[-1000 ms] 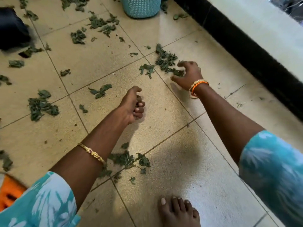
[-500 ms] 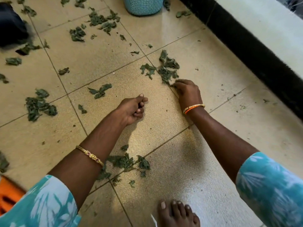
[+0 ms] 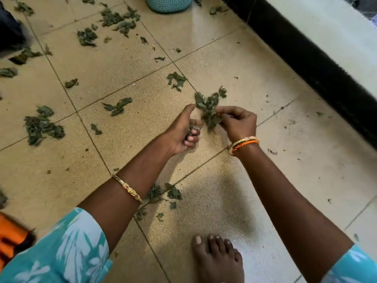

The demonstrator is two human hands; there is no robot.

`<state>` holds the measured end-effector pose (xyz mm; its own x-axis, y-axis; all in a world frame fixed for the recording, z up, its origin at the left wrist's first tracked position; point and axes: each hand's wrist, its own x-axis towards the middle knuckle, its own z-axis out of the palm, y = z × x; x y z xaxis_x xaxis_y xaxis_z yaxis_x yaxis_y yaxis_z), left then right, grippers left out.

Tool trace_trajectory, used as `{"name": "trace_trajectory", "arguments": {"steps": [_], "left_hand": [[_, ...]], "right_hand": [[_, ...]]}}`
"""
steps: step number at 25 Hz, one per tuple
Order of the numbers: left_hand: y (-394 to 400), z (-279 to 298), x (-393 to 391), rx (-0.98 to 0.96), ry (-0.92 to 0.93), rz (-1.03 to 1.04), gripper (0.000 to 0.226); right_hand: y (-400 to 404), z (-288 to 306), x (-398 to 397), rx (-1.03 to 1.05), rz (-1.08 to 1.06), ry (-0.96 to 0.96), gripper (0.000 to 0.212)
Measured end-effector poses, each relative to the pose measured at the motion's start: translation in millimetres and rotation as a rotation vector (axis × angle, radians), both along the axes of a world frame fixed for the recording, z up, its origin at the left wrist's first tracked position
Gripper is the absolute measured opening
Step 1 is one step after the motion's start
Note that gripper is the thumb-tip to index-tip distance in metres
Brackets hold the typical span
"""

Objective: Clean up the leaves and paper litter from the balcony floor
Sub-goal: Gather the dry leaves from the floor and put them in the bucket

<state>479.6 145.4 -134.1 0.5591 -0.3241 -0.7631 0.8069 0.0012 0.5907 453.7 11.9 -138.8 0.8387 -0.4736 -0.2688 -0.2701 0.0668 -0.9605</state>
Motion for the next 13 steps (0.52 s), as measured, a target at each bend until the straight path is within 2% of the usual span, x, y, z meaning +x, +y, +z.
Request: {"name": "trace_trajectory", "arguments": {"steps": [3, 5, 7, 8, 10, 11, 13], "left_hand": [[-21.8, 3.8, -15.6, 0.086, -0.060, -0.053, 0.052], [-27.9, -1.4, -22.3, 0.250, -0.131, -0.023, 0.050], [-23.4, -9.0, -24.9, 0.339, -0.194, 0.001, 0.042], [-18.1, -10.9, -23.9, 0.346, -0.205, 0.006, 0.038], [-5.1, -11.6, -18.7, 0.321, -0.188, -0.016, 0.034], [0.5, -10.4, -15.7, 0.289, -0.171, -0.044, 0.033], [7.3, -8.4, -10.6, 0.209, -0.146, -0.100, 0.033]], "right_hand": [[26.3, -4.4, -25.2, -0.252, 0.209, 0.046, 0.035], [35.8, -6.4, -39.2, -0.245, 0.346, 0.049, 0.051], [30.1, -2.4, -42.5, -0.167, 0.331, 0.012, 0.055], [20.2, -1.8, -37.7, -0.195, 0.286, 0.006, 0.052], [-4.6, -1.7, -21.4, -0.411, 0.321, 0.014, 0.046], [-13.8, -0.5, -13.5, -0.521, 0.448, 0.023, 0.048], [-14.5, -2.0, -1.9, -0.660, 0.782, 0.060, 0.066]]}}
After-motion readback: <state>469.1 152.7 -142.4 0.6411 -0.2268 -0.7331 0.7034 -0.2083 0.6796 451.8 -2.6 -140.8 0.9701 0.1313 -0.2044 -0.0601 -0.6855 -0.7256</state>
